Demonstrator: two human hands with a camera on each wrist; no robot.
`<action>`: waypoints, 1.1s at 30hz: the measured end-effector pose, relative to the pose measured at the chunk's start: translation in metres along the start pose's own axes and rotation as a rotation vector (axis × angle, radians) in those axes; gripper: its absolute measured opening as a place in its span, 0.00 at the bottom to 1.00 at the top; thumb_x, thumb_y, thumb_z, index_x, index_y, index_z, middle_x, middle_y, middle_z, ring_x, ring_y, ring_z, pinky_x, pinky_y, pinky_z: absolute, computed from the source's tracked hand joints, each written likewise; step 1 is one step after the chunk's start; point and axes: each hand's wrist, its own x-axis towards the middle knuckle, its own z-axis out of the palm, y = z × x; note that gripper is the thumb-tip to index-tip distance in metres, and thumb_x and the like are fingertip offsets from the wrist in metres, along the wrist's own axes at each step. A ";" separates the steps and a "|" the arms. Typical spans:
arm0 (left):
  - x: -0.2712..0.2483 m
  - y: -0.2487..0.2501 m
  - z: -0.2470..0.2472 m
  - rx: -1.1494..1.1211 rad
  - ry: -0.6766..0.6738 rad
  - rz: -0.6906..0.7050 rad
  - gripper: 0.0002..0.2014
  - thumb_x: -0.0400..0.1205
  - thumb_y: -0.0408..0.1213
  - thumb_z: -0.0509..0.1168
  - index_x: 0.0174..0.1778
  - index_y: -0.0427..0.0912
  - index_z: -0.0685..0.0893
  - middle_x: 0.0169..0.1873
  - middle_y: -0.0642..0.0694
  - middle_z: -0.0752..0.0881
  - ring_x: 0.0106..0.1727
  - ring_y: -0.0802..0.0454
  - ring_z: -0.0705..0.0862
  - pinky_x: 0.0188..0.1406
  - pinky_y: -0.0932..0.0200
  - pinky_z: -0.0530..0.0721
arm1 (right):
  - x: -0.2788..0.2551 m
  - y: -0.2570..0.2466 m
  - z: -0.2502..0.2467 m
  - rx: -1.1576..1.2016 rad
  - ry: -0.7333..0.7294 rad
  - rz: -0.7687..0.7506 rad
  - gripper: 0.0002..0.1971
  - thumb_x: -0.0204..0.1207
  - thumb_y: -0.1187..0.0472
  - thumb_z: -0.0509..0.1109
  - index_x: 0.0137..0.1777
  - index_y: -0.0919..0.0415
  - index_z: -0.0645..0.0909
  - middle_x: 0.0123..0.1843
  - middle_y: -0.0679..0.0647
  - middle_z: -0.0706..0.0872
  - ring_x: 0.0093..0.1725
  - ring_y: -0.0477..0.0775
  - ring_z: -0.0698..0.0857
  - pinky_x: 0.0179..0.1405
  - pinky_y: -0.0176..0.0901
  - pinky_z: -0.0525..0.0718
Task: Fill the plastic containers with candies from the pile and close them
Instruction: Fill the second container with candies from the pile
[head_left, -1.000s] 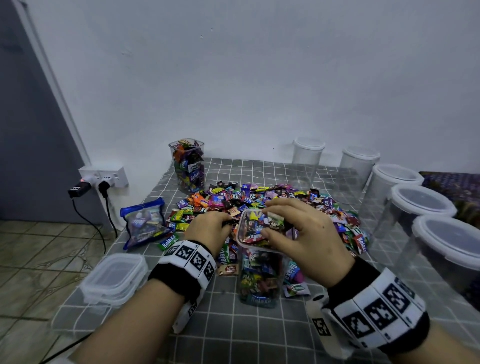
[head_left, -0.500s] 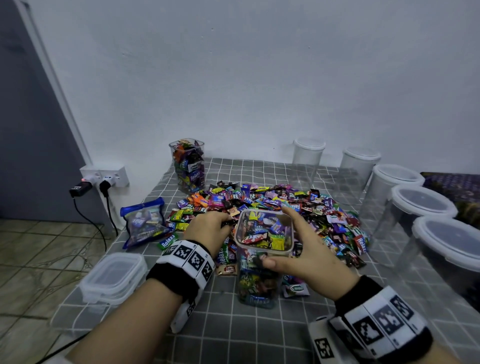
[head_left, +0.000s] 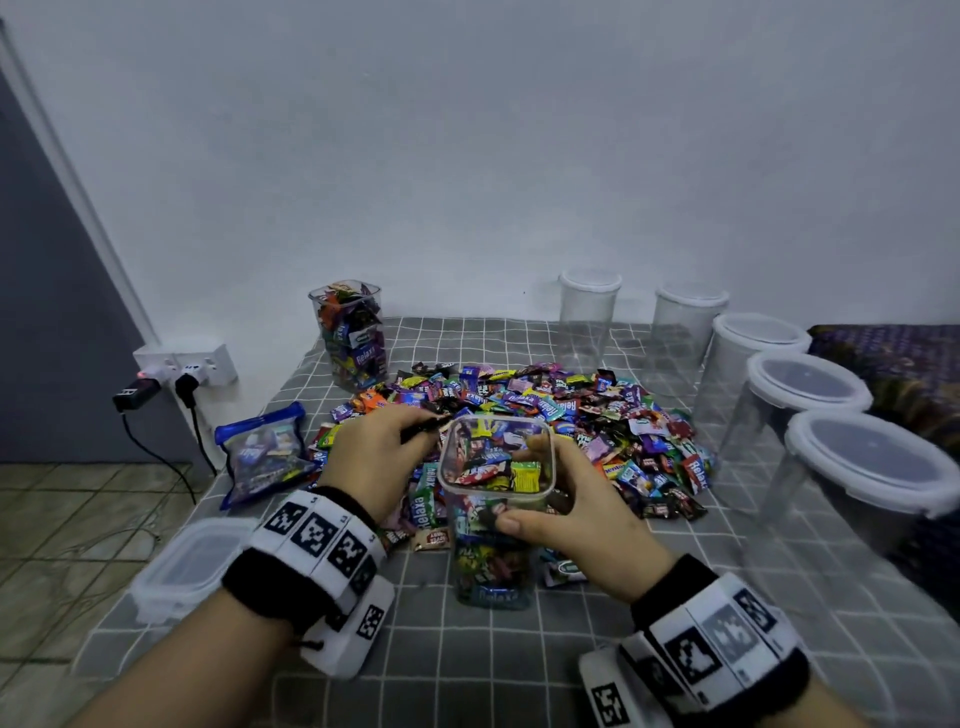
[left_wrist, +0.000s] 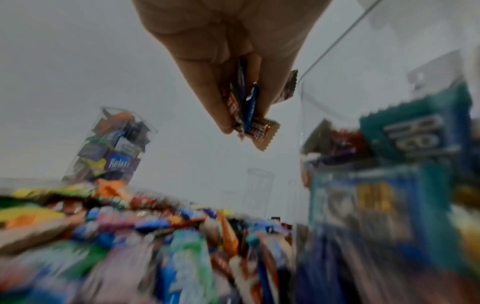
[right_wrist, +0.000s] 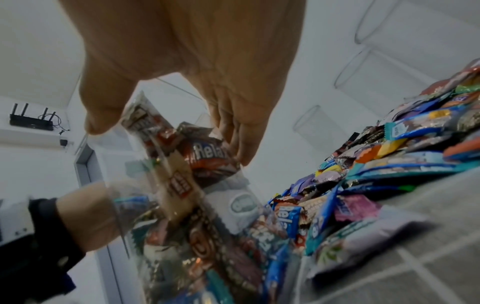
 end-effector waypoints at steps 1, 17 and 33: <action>0.001 0.004 -0.004 -0.031 0.023 0.011 0.09 0.78 0.33 0.69 0.53 0.40 0.89 0.43 0.45 0.89 0.46 0.48 0.85 0.52 0.50 0.83 | 0.000 0.000 0.000 -0.006 0.000 0.004 0.36 0.57 0.49 0.84 0.64 0.44 0.70 0.63 0.41 0.79 0.60 0.36 0.81 0.62 0.37 0.80; -0.003 0.056 -0.010 -0.294 -0.130 0.198 0.05 0.76 0.37 0.71 0.45 0.47 0.90 0.35 0.47 0.89 0.38 0.47 0.87 0.42 0.42 0.86 | -0.003 -0.005 0.001 0.030 0.016 -0.018 0.28 0.61 0.60 0.82 0.57 0.44 0.72 0.54 0.37 0.84 0.53 0.35 0.84 0.53 0.29 0.81; -0.014 0.062 -0.005 -0.236 -0.113 0.289 0.16 0.72 0.42 0.67 0.56 0.60 0.86 0.50 0.52 0.89 0.56 0.57 0.85 0.58 0.51 0.82 | -0.003 -0.001 0.002 -0.002 0.030 -0.025 0.30 0.62 0.56 0.83 0.61 0.42 0.72 0.61 0.41 0.81 0.59 0.32 0.80 0.56 0.29 0.79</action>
